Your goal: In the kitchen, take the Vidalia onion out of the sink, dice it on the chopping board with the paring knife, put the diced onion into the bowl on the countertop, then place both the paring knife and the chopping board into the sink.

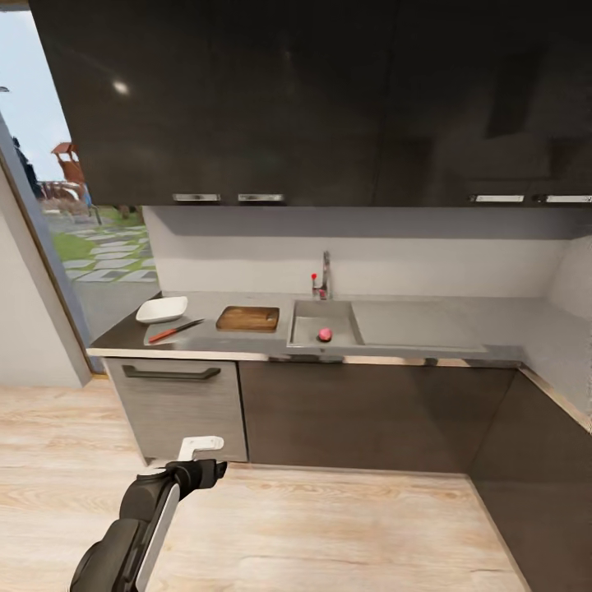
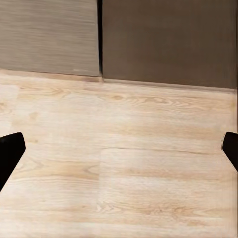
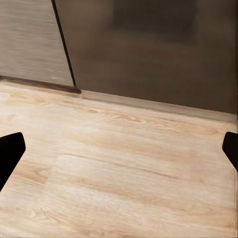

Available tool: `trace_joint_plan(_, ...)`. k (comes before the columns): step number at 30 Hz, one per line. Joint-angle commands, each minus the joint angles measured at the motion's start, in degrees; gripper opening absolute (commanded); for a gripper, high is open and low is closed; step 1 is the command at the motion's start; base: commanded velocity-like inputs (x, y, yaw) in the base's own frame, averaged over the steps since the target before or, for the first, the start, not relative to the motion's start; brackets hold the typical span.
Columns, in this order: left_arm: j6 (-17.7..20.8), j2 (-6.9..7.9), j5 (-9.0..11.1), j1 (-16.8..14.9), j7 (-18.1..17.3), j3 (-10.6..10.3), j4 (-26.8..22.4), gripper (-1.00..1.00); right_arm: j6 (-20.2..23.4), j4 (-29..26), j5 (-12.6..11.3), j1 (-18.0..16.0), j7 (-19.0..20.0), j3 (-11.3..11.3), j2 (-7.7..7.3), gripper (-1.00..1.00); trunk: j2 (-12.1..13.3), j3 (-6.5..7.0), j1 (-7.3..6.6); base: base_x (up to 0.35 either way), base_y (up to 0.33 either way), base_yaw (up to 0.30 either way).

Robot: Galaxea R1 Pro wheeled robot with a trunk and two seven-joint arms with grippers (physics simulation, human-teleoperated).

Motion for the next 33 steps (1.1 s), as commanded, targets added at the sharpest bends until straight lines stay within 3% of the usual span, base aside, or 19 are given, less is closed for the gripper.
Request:
trace_joint_plan(1, 0.3, -0.04, 0.1, 0.0, 0.0, 0.1, -0.1, 1.00, -0.1, 0.0, 0.2, 0.0, 0.0, 0.0, 0.01, 1.00, -0.1, -0.09, 0.03, 0.088, -0.303, 0.000)
trace_joint_plan(23, 0.3, 0.00, 0.1, -0.1, 0.0, 0.1, -0.3, 1.00, -0.1, 0.6, 0.2, 0.0, 0.0, 0.0, 0.09, 1.00, -0.1, -0.09, 0.03, 0.233, -0.232, 0.000)
trace_joint_plan(33, 0.3, -0.09, 0.1, -0.1, 0.0, 0.3, -2.9, 1.00, -0.1, 1.3, 0.2, 0.0, 0.0, 0.0, 0.09, 1.00, -0.1, -0.09, 0.03, 0.256, -0.215, 0.000)
